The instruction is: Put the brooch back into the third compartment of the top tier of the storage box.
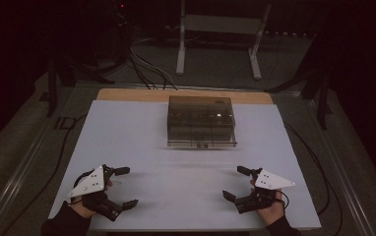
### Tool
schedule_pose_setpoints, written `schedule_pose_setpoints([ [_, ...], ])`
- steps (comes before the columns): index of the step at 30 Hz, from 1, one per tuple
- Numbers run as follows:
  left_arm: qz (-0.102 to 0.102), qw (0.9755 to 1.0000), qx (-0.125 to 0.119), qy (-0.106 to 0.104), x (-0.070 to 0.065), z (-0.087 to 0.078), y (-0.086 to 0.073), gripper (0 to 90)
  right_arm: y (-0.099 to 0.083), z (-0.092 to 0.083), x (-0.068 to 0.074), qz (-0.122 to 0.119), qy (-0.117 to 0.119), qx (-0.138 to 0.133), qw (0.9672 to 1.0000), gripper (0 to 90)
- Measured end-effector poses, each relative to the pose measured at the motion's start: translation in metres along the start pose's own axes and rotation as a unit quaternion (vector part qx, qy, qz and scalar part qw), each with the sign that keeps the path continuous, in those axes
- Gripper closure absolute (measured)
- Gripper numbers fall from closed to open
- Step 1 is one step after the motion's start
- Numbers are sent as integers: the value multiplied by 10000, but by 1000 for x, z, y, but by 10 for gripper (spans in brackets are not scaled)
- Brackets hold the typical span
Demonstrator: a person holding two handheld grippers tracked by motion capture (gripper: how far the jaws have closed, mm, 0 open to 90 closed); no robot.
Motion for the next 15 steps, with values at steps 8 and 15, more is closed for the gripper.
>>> schedule_pose_setpoints([
  [8, 26, 9999, -79, 145, 8, -4, 9, 6, 0, 0, -1, 6, -18, -19, 10000, 0],
  [15, -13, 9995, -127, 291, 19, -8, 15, 6, 0, 1, -2, 29, -21, -24, 10000, 0],
])
Point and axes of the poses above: each handheld gripper's, and its own axes: z roughly forward along the jaws, y roughly out of its top, x roughly to its left, the point moved 10 cm from there along z, roughly forward along the jaws, and after that the axes turned 8 degrees about z, right-handed, at the moved point
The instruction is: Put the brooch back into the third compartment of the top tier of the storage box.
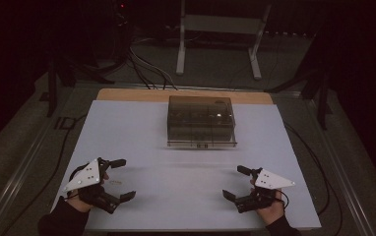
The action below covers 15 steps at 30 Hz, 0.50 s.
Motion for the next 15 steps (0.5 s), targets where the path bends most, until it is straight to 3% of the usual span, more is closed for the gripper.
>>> schedule_pose_setpoints([
  [9, -15, 9995, 72, 299, 18, -5, -1, 6, 0, 0, -1, 15, -52, -10, 10000, 0],
  [15, -238, 9990, 186, 333, 31, -6, -9, 6, -1, 1, -1, 17, -42, 3, 10000, 0],
])
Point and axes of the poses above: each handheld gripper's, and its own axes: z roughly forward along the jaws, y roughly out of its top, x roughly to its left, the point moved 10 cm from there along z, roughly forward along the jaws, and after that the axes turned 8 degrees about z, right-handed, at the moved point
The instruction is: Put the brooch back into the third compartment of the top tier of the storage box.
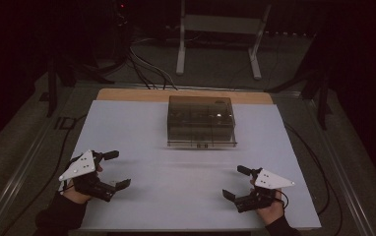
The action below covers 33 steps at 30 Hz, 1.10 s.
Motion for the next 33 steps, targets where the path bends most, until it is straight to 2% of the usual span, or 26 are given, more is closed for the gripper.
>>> schedule_pose_setpoints([
  [2, -76, 10000, 31, 51, 5, 1, -3, 6, 0, 0, 0, 37, 8, 6, 10000, 0],
  [5, -175, 9997, 153, -80, 7, 2, -8, 6, 0, 0, 0, 28, 6, 1, 10000, 0],
  [10, -76, 9997, 219, 73, 13, 5, -16, 6, 0, 0, 0, 29, 11, 9, 10000, 0],
  [12, -184, 9996, 215, 44, 16, 6, -20, 6, -1, 0, 0, 24, 12, 20, 10000, 0],
  [14, -298, 9990, 339, 22, 17, 8, -27, 7, -1, 0, 0, 33, 13, 28, 10000, 0],
  [18, -423, 9961, 777, -20, 18, 10, -42, 7, -1, 0, 0, 37, 25, 33, 10000, 0],
  [21, -347, 9938, 1061, 11, 17, 9, -51, 7, -1, 0, 0, 25, 25, 35, 10000, 0],
  [23, -364, 9920, 1204, 66, 20, 8, -56, 7, -1, 0, 0, 17, 31, 42, 10000, 0],
  [26, -428, 9911, 1263, 50, 23, 3, -60, 7, -1, 0, 0, 20, 38, 53, 10000, 0],
  [28, -409, 9905, 1310, -34, 23, -1, -61, 7, -1, 0, 1, 6, 44, 51, 10000, 0],
  [33, -354, 9886, 1463, -92, 24, -7, -68, 26, -1, 0, 0, 12, 24, 54, 10000, 0],
])
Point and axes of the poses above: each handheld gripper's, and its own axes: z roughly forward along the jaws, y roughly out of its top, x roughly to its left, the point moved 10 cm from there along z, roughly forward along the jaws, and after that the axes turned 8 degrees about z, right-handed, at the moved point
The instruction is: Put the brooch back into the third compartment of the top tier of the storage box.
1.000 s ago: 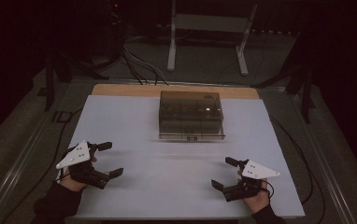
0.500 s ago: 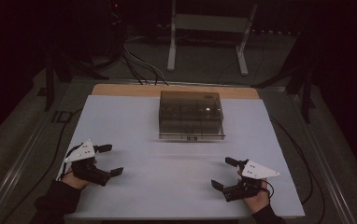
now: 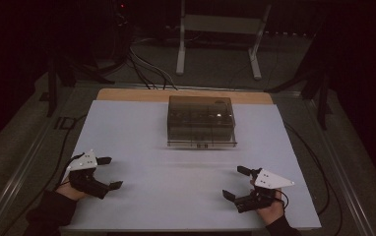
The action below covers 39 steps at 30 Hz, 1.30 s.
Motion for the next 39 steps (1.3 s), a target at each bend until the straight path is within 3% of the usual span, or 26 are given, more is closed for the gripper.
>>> schedule_pose_setpoints([
  [7, 76, 9995, 283, -129, -2, 1, -11, 76, -1, 1, 0, 3, 8, 27, 10000, 0],
  [17, 181, 9982, 560, -115, -1, 4, -23, 313, -1, 0, 0, 18, 11, 25, 10000, 0],
  [27, 261, 9931, 1141, -59, 0, 13, -39, 517, -1, 1, 0, 31, 13, 47, 10000, 0],
  [28, 256, 9934, 1114, -104, -1, 14, -39, 575, -1, 1, 0, 16, 10, 33, 10000, 0],
  [34, 187, 9935, 1097, -238, -1, 17, -40, 700, -1, 1, 1, 12, 5, 35, 10000, 0],
  [39, 157, 9933, 1130, -172, 2, 18, -41, 788, -1, 1, 1, 12, 5, 53, 10000, 0],
])
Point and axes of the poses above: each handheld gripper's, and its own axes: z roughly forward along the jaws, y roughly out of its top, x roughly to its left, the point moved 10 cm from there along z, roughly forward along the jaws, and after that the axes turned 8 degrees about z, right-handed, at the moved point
